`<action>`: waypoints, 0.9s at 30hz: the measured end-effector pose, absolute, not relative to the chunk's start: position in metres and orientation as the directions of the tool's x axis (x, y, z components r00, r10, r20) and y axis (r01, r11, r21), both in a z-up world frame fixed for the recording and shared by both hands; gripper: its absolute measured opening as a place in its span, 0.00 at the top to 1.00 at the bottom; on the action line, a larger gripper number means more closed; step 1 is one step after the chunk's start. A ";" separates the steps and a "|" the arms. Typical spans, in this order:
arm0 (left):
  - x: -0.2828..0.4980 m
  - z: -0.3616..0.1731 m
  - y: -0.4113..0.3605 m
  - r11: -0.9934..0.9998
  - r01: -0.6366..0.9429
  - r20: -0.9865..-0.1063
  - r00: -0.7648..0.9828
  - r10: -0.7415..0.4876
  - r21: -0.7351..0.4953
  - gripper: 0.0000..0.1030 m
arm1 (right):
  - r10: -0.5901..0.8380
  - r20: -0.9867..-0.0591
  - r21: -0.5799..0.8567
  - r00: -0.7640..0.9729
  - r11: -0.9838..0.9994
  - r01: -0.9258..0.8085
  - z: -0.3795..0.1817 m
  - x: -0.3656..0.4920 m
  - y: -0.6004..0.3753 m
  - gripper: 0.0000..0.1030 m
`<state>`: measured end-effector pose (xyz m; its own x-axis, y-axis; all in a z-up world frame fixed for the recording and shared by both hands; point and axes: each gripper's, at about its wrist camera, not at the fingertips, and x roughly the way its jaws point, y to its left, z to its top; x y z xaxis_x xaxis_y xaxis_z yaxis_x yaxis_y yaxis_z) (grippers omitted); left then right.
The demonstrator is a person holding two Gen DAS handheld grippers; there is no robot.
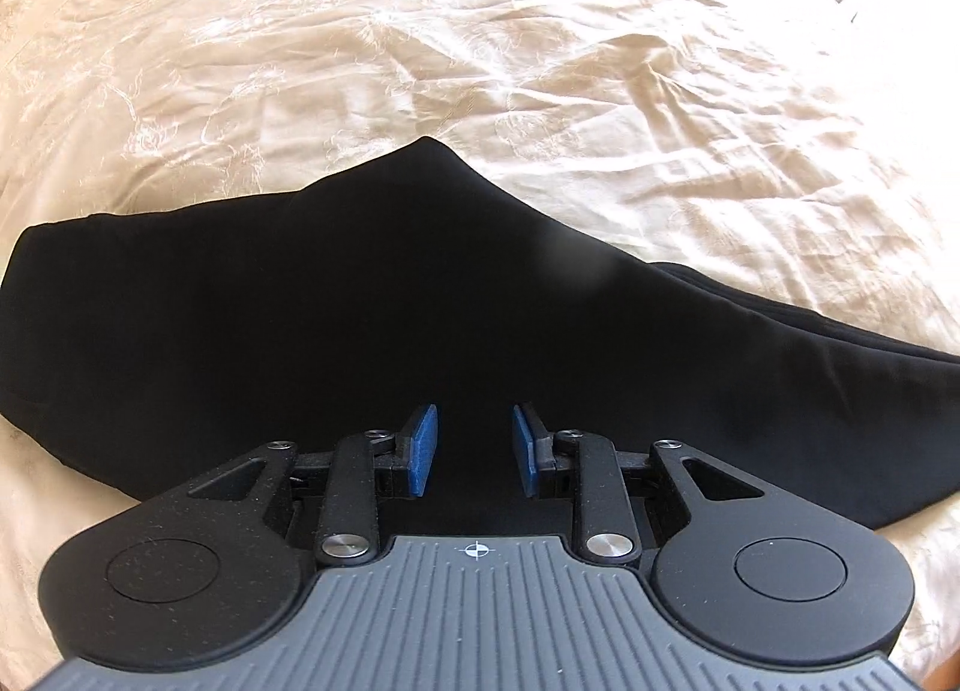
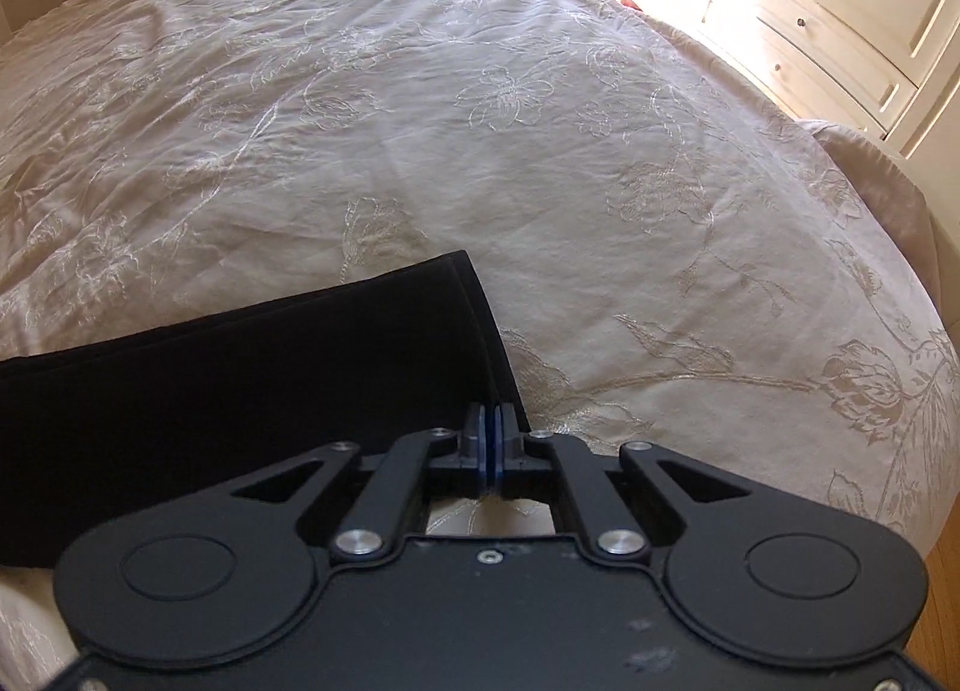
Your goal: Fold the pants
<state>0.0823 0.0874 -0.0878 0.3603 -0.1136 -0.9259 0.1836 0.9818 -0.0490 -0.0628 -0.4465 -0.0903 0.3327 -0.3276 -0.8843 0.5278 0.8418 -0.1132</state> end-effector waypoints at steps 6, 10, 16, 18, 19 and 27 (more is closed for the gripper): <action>0.087 -0.077 0.098 0.982 0.176 -0.917 0.376 -0.131 -0.069 0.74 | -0.441 -0.809 -0.152 0.390 0.796 0.586 -0.053 -0.056 -0.426 0.76; 0.098 -0.074 0.114 0.981 0.178 -0.916 0.378 -0.137 -0.073 0.74 | -0.343 -0.795 -0.035 0.500 0.850 0.526 -0.027 -0.037 -0.392 0.73; 0.122 -0.092 0.143 0.980 0.196 -0.934 0.341 -0.108 -0.042 0.74 | -0.010 -0.800 0.229 0.600 0.919 0.321 -0.026 0.021 -0.304 0.61; 0.129 -0.102 0.154 0.979 0.198 -0.946 0.306 -0.109 -0.049 0.74 | 0.090 -0.797 0.279 0.597 0.932 0.232 -0.030 0.045 -0.264 0.61; 0.132 -0.107 0.158 0.978 0.201 -0.952 0.283 -0.116 -0.060 0.74 | 0.137 -0.797 0.296 0.588 0.937 0.183 -0.032 0.059 -0.242 0.61; 0.152 -0.122 0.182 0.957 0.228 -0.954 0.194 -0.226 -0.180 0.73 | 0.380 -0.805 0.370 0.455 0.922 -0.117 -0.064 0.155 -0.103 0.51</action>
